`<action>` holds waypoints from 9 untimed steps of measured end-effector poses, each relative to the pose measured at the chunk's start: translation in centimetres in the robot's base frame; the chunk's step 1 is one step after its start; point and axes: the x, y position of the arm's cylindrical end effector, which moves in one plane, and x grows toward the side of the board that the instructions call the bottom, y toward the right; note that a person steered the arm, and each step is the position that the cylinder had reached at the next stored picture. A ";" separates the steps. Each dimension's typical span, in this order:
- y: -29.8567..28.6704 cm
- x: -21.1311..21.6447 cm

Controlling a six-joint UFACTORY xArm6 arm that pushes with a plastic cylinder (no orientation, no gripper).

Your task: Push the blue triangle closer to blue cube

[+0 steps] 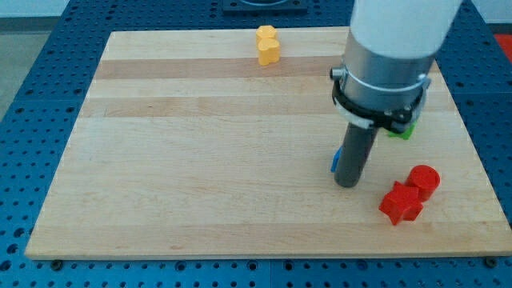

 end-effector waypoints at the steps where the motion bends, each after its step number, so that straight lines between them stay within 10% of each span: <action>1: 0.0 -2.7; 9: 2.2 -8.6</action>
